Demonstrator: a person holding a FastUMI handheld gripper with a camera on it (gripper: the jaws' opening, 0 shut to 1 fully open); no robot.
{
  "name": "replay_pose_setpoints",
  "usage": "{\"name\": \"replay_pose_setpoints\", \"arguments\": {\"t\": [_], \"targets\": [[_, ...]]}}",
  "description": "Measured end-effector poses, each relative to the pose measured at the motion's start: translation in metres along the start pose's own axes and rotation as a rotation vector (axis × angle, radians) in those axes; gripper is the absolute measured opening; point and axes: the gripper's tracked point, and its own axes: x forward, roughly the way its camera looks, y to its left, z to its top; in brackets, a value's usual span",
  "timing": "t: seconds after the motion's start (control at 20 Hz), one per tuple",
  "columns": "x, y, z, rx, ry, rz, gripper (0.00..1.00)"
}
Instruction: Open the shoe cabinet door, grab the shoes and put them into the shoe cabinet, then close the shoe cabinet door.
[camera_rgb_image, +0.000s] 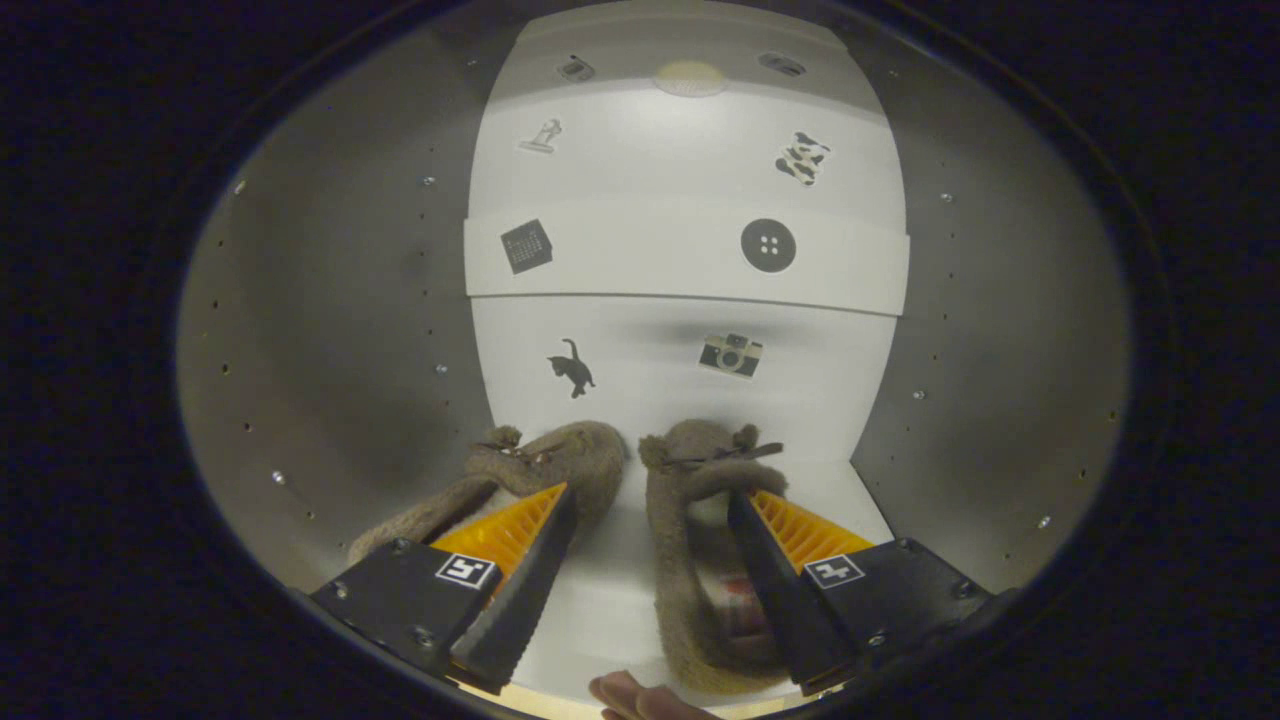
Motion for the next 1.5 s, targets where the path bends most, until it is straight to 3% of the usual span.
{"name": "replay_pose_setpoints", "arguments": {"t": [0.4, 0.75, 1.0, 1.2, 1.5], "targets": [[-0.119, 0.016, 0.019, -0.027, -0.153, -0.002, 0.97], [-0.281, 0.025, 0.051, -0.021, -0.361, -0.055, 0.99], [-0.391, 0.025, 0.034, -0.025, -0.398, -0.133, 0.99], [-0.458, 0.025, 0.014, 0.027, -0.427, -0.060, 0.99], [-0.539, 0.013, -0.030, 0.006, -0.414, 0.016, 0.99]]}}
